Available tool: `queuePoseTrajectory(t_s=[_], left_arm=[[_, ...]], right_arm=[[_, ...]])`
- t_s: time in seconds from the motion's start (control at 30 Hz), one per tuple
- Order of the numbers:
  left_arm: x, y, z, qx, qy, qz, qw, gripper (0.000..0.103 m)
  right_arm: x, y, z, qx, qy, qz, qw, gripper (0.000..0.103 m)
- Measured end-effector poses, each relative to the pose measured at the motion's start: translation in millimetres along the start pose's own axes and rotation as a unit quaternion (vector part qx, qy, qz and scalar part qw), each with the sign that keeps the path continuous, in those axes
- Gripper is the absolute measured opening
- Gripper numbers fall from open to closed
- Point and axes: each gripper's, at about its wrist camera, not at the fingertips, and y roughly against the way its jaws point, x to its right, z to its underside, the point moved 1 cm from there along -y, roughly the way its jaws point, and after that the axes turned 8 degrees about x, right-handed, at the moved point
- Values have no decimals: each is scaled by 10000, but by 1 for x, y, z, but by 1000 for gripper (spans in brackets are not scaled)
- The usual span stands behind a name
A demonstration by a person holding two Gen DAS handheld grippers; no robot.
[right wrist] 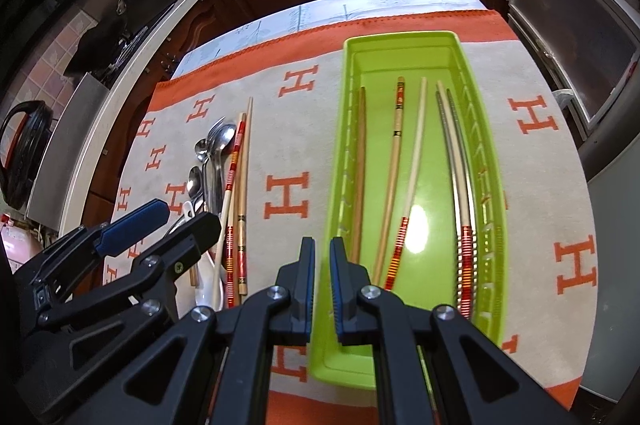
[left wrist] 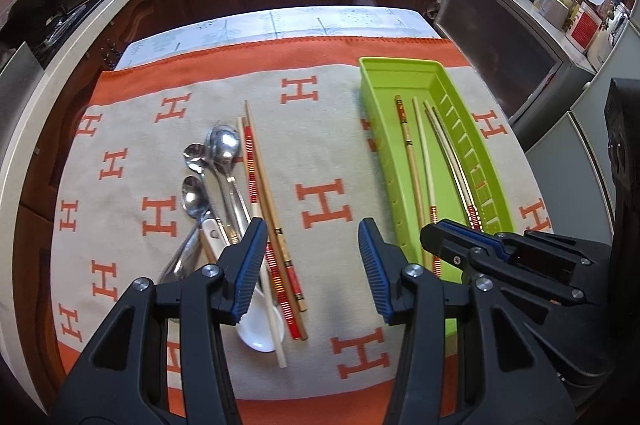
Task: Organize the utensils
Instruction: 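Move both open tools back over the remaining spoons and chopsticks, then grasp a wooden chopstick with the right tool while the left tool grasps a red-striped chopstick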
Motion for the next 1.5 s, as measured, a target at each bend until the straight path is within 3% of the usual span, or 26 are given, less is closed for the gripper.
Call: queuePoseTrajectory(t_s=[0.37,0.5,0.63,0.9,1.1,1.5], left_arm=[[-35,-1,5,-44,206,-26,9998,44],[-59,-5,4,-121,448,31,9989,51],[-83,-9,5,-172,650,-62,9977,52],[-127,-20,9,-262,967,-286,9946,52],[-136,-28,13,-351,1010,-324,9937,52],[-141,-36,13,-438,1116,-200,9926,52]], right_arm=[[-25,-17,-4,-252,189,-1,9995,7],[-34,-24,-9,-325,248,-34,9992,7],[-40,-35,-16,-447,263,-130,9986,7],[-55,-71,-24,-970,311,-449,9938,7],[-60,-105,-25,-1439,241,-578,9876,7],[-79,-125,-21,-1642,747,-424,9827,7]])
